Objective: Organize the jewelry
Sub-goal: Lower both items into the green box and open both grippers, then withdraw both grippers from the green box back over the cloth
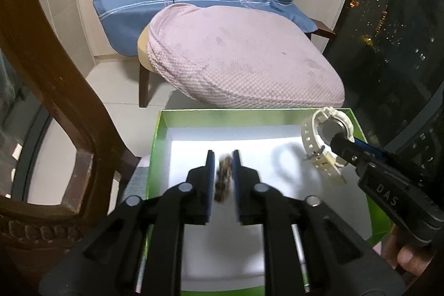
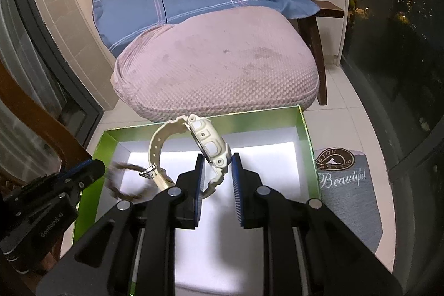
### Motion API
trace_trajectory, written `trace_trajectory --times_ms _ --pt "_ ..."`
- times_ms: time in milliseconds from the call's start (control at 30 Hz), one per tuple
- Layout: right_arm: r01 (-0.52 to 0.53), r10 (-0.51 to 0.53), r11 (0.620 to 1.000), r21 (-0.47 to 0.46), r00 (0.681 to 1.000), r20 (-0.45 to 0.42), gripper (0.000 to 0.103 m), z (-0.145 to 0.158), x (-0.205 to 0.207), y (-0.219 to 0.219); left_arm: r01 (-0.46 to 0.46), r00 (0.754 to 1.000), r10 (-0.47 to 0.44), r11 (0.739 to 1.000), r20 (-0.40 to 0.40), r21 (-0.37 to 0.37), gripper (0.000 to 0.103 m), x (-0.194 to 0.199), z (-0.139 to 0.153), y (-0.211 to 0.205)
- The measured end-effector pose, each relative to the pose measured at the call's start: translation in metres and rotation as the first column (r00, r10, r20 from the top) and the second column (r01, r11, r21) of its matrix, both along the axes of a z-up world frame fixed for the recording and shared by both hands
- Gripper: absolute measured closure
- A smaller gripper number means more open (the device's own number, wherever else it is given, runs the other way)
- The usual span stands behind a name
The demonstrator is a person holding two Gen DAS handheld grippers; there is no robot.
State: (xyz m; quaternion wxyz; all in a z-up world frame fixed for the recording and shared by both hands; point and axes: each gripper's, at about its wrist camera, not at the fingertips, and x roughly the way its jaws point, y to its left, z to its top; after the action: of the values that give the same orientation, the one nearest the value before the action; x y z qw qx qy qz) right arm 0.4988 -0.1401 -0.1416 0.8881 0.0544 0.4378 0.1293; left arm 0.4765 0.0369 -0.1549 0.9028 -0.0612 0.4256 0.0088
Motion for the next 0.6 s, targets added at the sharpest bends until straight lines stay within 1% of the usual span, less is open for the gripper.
trace_trajectory --times_ms 33,67,100,167,267,333,367,467,533,600 --pt "0.004 -0.004 1.0 0.002 1.0 0.001 0.071 0.001 0.0 -0.001 -0.006 1.0 0.006 1.0 0.004 0.003 0.044 -0.001 0.001 0.0" --pt "0.015 -0.015 1.0 0.004 1.0 0.006 0.047 0.003 0.0 -0.002 -0.016 1.0 0.016 1.0 0.015 0.004 0.034 -0.002 0.003 0.001" --pt "0.037 -0.037 0.999 0.008 0.999 0.024 0.039 0.009 -0.003 -0.005 -0.03 0.999 0.03 1.0 0.032 0.006 0.031 -0.005 0.008 0.002" --pt "0.046 -0.047 0.999 0.018 0.997 0.056 0.039 0.021 -0.009 -0.01 -0.032 0.999 0.032 0.999 0.04 0.0 0.031 -0.009 0.016 0.004" --pt "0.047 -0.05 0.998 0.043 0.995 0.087 0.039 0.043 -0.019 -0.02 -0.034 0.997 0.033 0.999 0.076 0.002 0.03 -0.023 0.038 0.005" --pt "0.044 -0.051 0.997 0.056 0.992 0.118 0.039 0.062 -0.033 -0.026 -0.035 0.994 0.034 0.999 0.108 0.01 0.028 -0.04 0.059 0.004" --pt "0.041 -0.049 0.997 0.06 0.989 0.138 0.039 0.074 -0.044 -0.03 -0.031 0.991 0.03 0.999 0.128 0.009 0.028 -0.051 0.069 0.004" --pt "0.034 -0.048 0.996 0.078 0.983 0.177 0.039 0.095 -0.076 -0.039 -0.03 0.982 0.029 1.0 0.184 0.0 0.021 -0.089 0.097 0.002" --pt "0.032 -0.051 0.995 0.097 0.979 0.198 0.038 0.1 -0.103 -0.049 -0.032 0.974 0.037 0.999 0.222 -0.025 0.015 -0.12 0.107 0.002" --pt "0.037 -0.061 0.993 0.112 0.974 0.22 0.038 0.099 -0.131 -0.06 -0.028 0.969 0.038 0.999 0.244 -0.047 0.014 -0.156 0.11 0.003"
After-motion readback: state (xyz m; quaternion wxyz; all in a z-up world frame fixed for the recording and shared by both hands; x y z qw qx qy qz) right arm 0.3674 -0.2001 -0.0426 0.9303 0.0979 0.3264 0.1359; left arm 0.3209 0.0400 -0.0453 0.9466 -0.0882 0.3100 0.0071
